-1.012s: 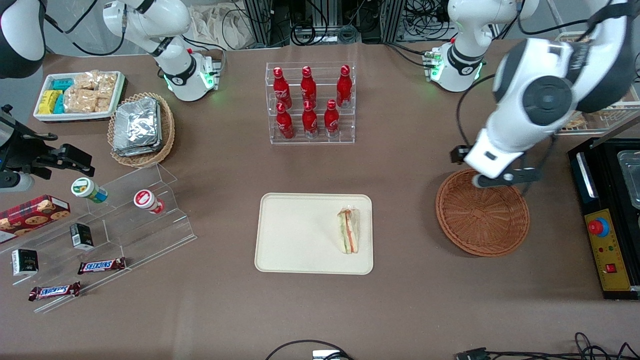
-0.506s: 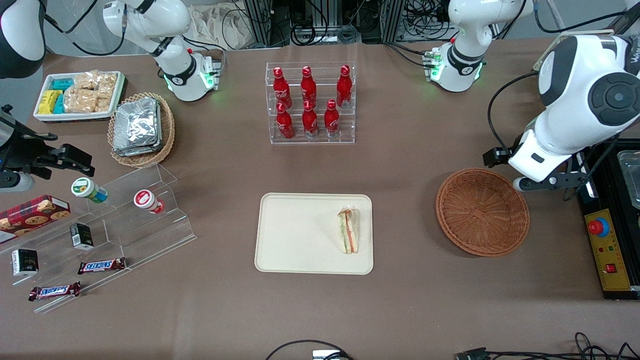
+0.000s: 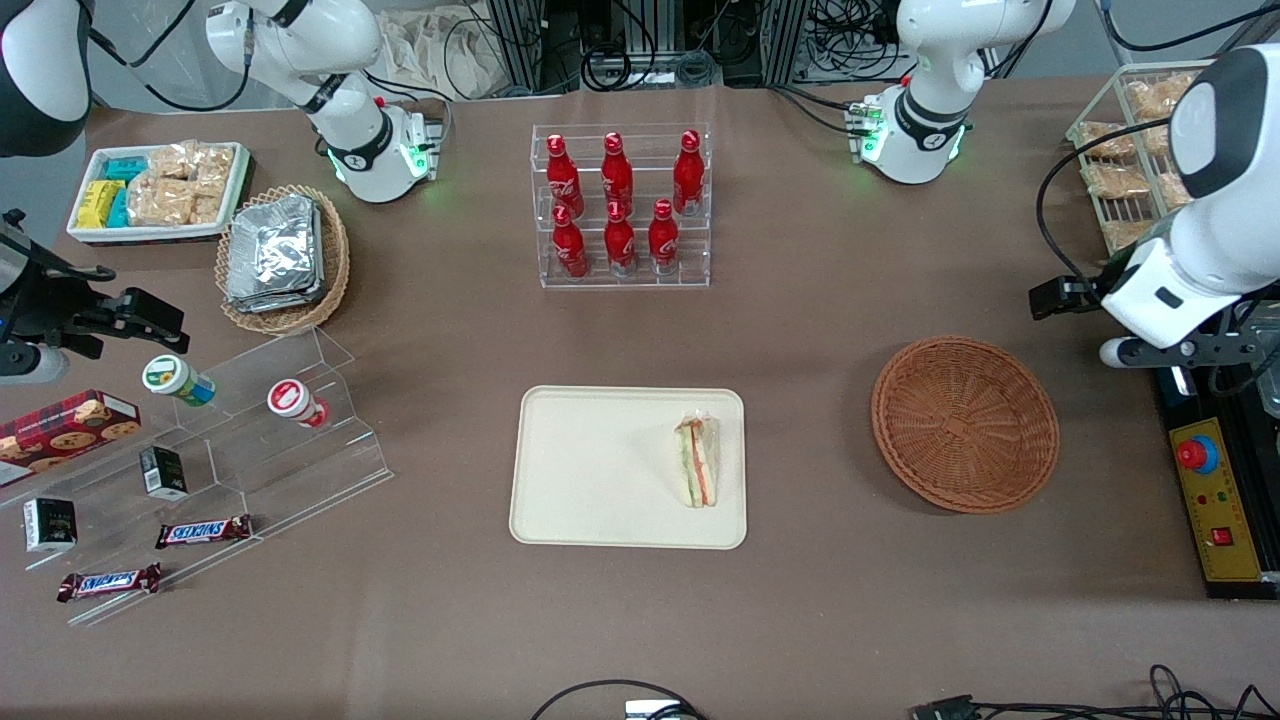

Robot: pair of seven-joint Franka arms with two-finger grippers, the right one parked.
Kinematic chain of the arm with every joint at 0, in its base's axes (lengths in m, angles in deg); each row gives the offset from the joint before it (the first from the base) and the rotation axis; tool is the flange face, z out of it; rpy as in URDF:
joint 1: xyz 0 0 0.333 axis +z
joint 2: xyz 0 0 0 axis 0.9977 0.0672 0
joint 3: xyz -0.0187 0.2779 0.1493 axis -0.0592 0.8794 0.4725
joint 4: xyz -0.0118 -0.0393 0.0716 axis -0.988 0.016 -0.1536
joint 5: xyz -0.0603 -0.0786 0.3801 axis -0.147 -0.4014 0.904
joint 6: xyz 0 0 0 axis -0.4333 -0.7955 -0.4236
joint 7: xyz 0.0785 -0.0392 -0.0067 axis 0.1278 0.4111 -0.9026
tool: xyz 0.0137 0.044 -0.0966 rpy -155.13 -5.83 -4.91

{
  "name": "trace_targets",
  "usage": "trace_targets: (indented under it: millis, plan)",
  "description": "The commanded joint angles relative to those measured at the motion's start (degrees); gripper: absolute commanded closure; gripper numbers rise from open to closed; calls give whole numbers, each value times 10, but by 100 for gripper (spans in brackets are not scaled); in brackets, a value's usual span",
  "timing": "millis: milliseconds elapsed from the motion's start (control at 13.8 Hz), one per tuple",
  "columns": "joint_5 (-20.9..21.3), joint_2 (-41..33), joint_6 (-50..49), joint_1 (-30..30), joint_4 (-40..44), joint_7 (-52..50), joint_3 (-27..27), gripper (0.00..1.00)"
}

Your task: Place sandwich from basket to tray

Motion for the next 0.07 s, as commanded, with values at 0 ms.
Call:
trace_targets:
  millis: [0]
  plan:
    - [-8, 34, -21, -7, 45, 7, -13, 0]
